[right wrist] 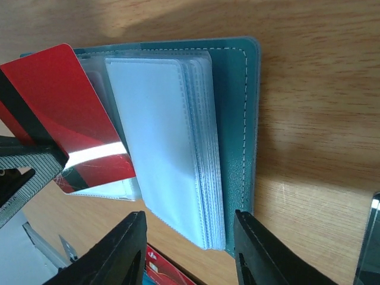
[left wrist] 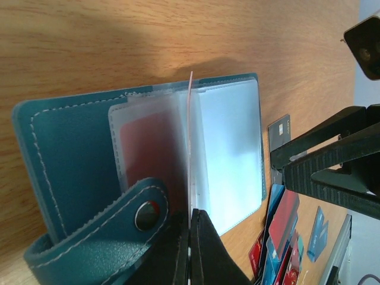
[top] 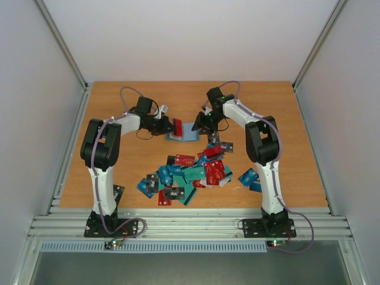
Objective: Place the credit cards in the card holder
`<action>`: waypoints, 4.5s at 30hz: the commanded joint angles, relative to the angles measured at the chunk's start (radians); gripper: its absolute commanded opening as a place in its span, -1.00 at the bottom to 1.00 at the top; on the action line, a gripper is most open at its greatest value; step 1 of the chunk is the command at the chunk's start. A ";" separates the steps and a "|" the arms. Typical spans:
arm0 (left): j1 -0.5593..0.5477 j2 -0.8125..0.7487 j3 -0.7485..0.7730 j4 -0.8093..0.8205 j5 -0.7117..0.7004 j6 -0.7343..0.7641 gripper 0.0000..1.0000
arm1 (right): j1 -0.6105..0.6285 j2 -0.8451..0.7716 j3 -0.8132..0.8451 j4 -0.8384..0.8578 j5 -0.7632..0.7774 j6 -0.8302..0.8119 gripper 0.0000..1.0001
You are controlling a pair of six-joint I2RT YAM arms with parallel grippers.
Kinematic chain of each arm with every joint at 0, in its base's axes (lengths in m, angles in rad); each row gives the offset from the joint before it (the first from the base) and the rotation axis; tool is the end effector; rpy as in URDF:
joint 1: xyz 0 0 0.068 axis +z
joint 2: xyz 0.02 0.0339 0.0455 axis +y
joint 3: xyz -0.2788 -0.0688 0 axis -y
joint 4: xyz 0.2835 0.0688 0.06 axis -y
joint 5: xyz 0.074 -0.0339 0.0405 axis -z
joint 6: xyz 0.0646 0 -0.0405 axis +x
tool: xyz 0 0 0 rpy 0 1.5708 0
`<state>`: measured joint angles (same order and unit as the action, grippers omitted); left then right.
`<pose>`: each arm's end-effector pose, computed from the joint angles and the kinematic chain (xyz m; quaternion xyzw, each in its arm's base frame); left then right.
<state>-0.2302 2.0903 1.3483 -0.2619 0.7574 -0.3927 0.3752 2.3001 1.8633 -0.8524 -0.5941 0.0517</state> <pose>0.4503 -0.1511 0.1061 0.0307 0.8975 -0.4175 0.1386 0.4738 0.2255 0.1333 -0.1930 0.9278 0.3117 0.0698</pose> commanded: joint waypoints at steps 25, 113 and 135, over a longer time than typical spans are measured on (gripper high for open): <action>0.003 -0.006 -0.059 0.189 0.083 -0.186 -0.99 | 0.008 0.038 -0.105 0.039 -0.016 -0.036 -0.45; -0.071 0.167 0.219 -0.321 0.121 0.033 -0.99 | 0.019 0.005 -0.109 0.099 -0.087 0.025 -0.47; -0.071 0.093 0.332 -0.580 -0.110 0.100 0.12 | 0.018 -0.042 -0.085 0.071 -0.066 0.003 -0.26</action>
<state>-0.3008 2.2284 1.6463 -0.7536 0.7380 -0.3058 0.3847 2.3085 1.7695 -0.7574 -0.6788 0.0692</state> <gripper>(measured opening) 0.534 0.368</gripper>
